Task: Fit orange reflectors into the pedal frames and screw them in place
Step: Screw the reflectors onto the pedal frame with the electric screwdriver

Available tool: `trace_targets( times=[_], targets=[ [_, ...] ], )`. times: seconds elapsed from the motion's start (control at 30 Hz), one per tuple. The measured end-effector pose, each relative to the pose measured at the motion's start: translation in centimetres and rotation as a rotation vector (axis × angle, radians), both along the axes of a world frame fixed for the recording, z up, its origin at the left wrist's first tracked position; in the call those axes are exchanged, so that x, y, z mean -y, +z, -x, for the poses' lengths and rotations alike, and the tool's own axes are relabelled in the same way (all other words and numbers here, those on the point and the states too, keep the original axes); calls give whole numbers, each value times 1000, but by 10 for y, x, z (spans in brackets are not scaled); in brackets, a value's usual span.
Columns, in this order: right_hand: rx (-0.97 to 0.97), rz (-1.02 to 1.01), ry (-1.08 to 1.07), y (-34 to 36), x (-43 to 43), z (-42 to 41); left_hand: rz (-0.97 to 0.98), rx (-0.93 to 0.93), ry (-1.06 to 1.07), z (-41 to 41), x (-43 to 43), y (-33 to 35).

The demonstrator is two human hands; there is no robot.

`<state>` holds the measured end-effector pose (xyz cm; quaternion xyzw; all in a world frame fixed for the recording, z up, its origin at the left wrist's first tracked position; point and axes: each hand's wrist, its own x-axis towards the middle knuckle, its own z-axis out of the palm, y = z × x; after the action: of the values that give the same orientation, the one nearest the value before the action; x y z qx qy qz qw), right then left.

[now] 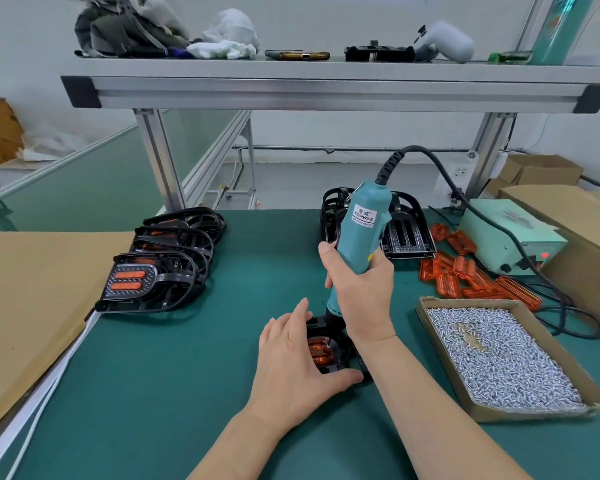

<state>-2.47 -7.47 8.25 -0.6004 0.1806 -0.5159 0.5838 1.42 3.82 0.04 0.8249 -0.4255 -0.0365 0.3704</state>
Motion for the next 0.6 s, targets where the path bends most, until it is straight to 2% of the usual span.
trace_targets(
  times=[0.6],
  targets=[
    [-39, 30, 119, 2, -3, 1, -14, -7, 10, 0, 1, 1]
  ],
)
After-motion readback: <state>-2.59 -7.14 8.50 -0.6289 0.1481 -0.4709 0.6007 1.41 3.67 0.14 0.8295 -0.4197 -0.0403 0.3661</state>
